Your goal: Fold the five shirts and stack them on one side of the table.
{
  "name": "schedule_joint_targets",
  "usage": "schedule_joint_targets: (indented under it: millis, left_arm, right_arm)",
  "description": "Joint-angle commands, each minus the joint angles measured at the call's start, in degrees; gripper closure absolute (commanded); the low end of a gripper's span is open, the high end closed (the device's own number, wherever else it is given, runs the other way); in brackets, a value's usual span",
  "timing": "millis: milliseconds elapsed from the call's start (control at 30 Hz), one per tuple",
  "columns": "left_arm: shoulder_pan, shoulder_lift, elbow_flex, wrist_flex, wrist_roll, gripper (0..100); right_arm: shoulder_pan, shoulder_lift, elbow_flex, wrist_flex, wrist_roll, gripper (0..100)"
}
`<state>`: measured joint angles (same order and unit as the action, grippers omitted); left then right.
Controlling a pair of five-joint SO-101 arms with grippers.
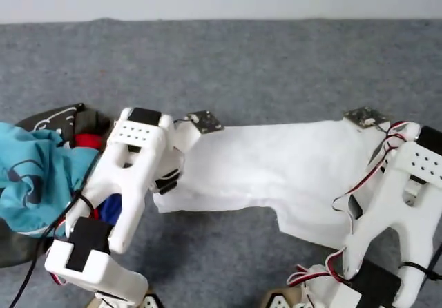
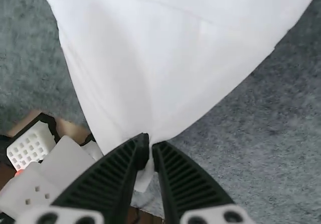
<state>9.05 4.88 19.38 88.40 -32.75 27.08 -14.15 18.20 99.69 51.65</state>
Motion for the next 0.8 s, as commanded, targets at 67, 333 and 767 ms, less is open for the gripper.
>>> schedule_joint_targets:
  millis: [67, 333, 767]
  left_arm:
    - [-2.3, -2.6, -0.6, 1.9, 0.6, 89]
    - [-2.3, -14.1, -0.7, 5.9, 0.7, 84]
    - [-5.4, -20.0, -1.4, -3.3, 10.9, 99]
  right_arm:
    - [1.3, -2.4, -0.6, 2.9, 0.8, 90.2]
    - [4.4, -2.4, -1.1, 2.9, 1.5, 73.5]
    - [-1.7, -2.4, -4.1, -2.9, -7.6, 78.6]
